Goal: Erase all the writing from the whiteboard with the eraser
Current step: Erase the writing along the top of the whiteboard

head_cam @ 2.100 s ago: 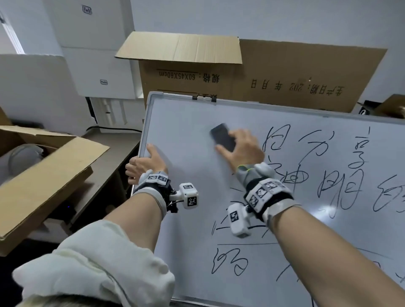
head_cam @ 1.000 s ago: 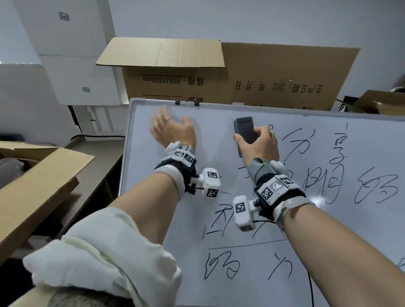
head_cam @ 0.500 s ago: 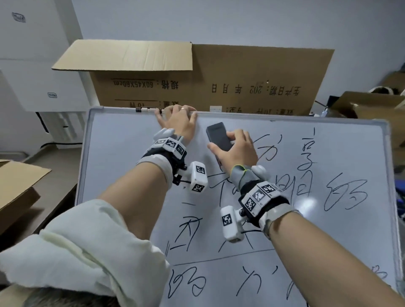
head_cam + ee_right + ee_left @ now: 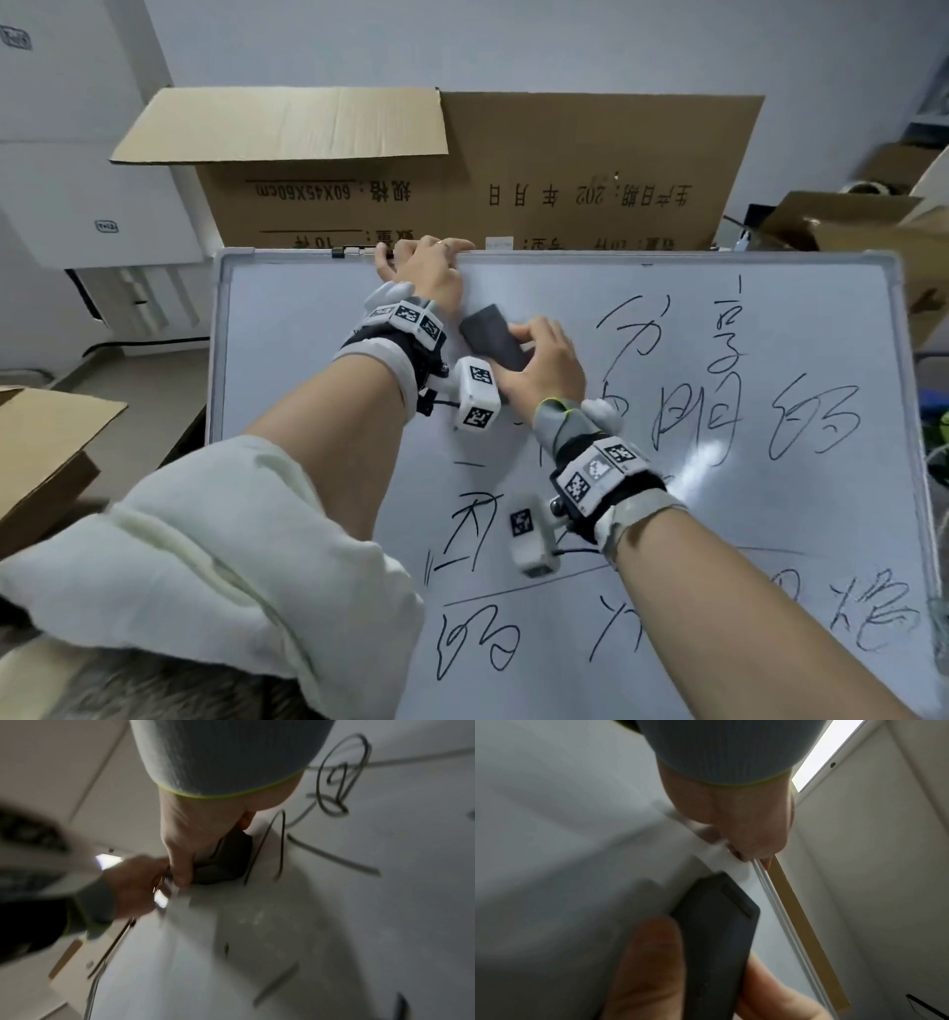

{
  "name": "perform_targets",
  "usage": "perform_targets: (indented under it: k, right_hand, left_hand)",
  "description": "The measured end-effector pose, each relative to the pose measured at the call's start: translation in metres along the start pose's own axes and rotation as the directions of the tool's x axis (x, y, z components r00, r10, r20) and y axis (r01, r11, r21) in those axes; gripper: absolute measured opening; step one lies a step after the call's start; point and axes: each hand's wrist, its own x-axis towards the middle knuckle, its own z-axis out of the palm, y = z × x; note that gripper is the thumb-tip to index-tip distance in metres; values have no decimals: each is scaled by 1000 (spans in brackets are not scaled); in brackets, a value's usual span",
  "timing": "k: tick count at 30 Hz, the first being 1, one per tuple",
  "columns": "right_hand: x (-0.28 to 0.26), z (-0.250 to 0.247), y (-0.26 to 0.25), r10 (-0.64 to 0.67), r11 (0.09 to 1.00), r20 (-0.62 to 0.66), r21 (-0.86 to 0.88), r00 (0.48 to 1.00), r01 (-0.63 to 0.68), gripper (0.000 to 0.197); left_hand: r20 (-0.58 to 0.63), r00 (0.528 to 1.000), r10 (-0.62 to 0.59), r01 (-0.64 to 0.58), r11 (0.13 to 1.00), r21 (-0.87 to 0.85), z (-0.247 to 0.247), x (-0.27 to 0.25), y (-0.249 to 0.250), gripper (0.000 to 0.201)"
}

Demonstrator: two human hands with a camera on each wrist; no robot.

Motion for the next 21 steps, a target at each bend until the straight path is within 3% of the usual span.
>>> perform_targets:
  k: [4, 8, 10, 12, 15, 17, 19, 21]
  right_hand:
    - [-10, 8, -2, -4, 1000, -57, -7, 998, 4, 48]
    - [6, -34, 32, 175, 984, -263, 10, 949, -179, 53]
    - [11, -44, 38, 205, 976, -296, -10, 933, -217, 54]
    - [12, -37, 31, 150, 985, -264, -39, 953, -166, 52]
    - [14, -18, 16, -11, 996, -110, -94, 994, 0, 49]
    - [18, -21, 17, -31, 992, -81, -128, 996, 20, 49]
    - [28, -43, 37, 64, 990, -179, -113, 982, -85, 50]
    - [41, -77, 70, 184, 973, -312, -73, 932, -217, 52]
  left_hand:
    - [-56, 998, 23, -25, 998, -49, 3, -5, -10, 49]
    - [-72, 997, 24, -30, 996, -81, 9, -9, -5, 44]
    - [-88, 996, 12, -21, 995, -100, 12, -11, 2, 39]
    - [-94, 995, -13, 2, 993, -116, 14, -13, 4, 34]
    - [-112, 993, -38, 24, 992, -123, 14, -12, 3, 30]
    - [-139, 987, -83, 64, 989, -133, 15, -10, 1, 28]
    - [-202, 964, -173, 140, 976, -167, 19, -7, 6, 27]
    - [-274, 926, -259, 219, 961, -166, 22, -7, 19, 27]
